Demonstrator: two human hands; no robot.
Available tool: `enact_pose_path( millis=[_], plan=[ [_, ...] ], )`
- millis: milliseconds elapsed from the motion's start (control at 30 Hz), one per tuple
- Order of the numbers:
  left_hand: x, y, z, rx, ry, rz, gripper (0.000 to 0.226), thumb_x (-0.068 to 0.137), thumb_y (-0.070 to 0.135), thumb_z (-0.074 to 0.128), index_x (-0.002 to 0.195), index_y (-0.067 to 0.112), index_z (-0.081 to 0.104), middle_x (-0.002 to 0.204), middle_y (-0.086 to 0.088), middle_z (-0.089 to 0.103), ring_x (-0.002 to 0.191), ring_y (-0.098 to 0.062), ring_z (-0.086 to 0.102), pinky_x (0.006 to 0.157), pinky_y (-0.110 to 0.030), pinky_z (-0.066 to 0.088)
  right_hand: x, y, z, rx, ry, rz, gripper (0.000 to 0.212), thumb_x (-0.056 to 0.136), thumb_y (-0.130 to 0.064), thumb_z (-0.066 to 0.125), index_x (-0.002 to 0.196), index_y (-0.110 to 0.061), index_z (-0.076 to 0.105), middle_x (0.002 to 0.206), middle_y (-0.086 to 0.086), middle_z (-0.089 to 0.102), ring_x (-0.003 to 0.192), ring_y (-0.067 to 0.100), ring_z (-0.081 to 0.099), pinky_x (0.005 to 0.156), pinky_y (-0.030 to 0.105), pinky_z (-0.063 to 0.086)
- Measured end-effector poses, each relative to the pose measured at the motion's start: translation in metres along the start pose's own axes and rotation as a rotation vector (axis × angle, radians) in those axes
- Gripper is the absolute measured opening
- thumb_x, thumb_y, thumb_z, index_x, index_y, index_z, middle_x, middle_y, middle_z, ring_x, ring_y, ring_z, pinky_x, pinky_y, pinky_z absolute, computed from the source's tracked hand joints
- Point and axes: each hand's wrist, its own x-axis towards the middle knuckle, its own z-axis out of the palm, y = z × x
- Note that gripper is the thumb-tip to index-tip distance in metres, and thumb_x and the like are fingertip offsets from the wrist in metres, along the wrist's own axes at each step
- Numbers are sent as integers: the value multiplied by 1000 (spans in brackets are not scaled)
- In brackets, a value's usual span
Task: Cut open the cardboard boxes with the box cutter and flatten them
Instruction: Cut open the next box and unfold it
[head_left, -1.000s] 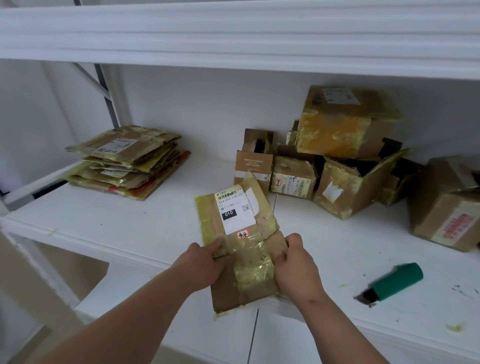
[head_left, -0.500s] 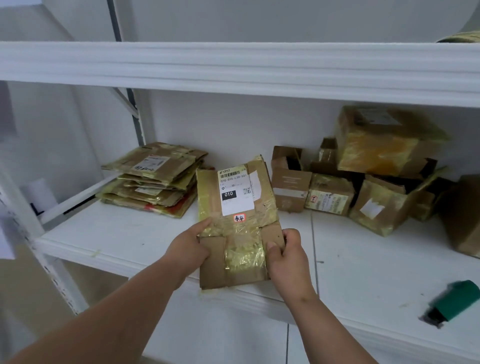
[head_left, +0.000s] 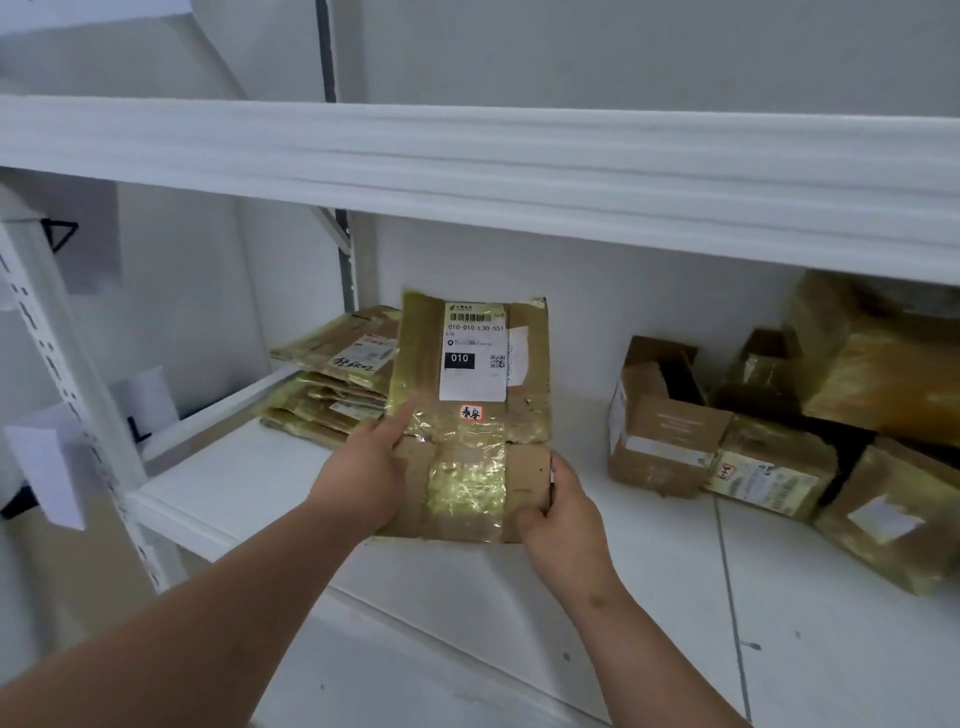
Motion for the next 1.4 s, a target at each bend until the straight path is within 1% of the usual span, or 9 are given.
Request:
enact_pose_path(
  millis=[167, 333, 433, 600, 733, 933, 1100, 1233, 1400],
  plan=[
    [28, -11, -15, 19, 90, 3, 66, 97, 11, 46, 152, 39, 22, 146, -6, 43, 120, -27, 53, 89, -34, 46, 31, -13, 17, 19, -68, -84, 84, 91, -3, 48, 155, -38, 7, 92, -9, 65, 81, 8, 62, 69, 25, 47],
    [56, -16, -38, 8, 252, 40, 40, 95, 7, 45, 132, 21, 44, 115, -8, 58, 90, -22, 50, 75, -34, 38, 60, -35, 41, 31, -62, -179, 65, 94, -1, 43, 145, -40, 37, 108, -10, 64, 85, 7, 59, 72, 18, 42],
    [85, -19, -57, -14, 299, 95, 24, 96, 11, 45, 118, 12, 56, 110, -9, 57, 85, -20, 47, 76, -31, 36, 81, -55, 54, 56, -49, -198, 46, 97, -6, 46, 135, -30, 54, 101, -27, 58, 90, -6, 57, 73, 4, 40],
    [131, -30, -84, 48, 59, 204, 40, 90, 18, 48, 128, 20, 59, 146, 6, 33, 131, -17, 41, 102, -25, 38, 122, -88, 84, -31, -33, -152, 42, 103, -18, 42, 144, -28, 46, 136, -6, 56, 124, 15, 53, 98, 22, 41],
    [170, -59, -90, 31, -30, 318, 59, 73, 11, 55, 130, 27, 58, 149, 19, 19, 131, -19, 41, 110, -35, 40, 151, -102, 114, -72, 37, -140, 46, 103, -20, 43, 149, -26, 40, 148, -6, 48, 137, 17, 44, 113, 31, 36],
    [231, -100, -82, 241, -56, 362, 70, 81, 8, 62, 145, 31, 45, 162, 8, 7, 141, -34, 31, 113, -49, 33, 171, -111, 146, -161, -17, -77, 51, 103, -29, 45, 152, -29, 31, 151, -7, 44, 140, 20, 39, 116, 38, 24],
    [235, -128, -48, 534, -268, 317, 64, 91, 37, 52, 148, 48, 24, 160, 6, 15, 141, -31, 25, 113, -47, 25, 179, -95, 162, -826, -94, 94, 54, 94, -59, 37, 145, -39, 31, 151, 7, 31, 136, 34, 30, 110, 53, 22],
    [242, -132, -39, 550, -263, 414, 51, 98, 35, 38, 148, 26, 36, 158, 0, 28, 146, -25, 22, 119, -46, 19, 183, -84, 165, -876, -100, -41, 60, 95, -59, 33, 150, -37, 27, 160, 2, 10, 146, 30, 9, 119, 51, 6],
    [228, -129, -40, 478, -382, 282, 66, 94, 55, 38, 151, 27, 17, 154, -1, 35, 140, -25, 34, 116, -42, 22, 187, -73, 179, -954, -212, -115, 86, 89, -73, 24, 158, -25, 8, 166, -1, 6, 152, 18, -5, 119, 51, -14]
  ],
)
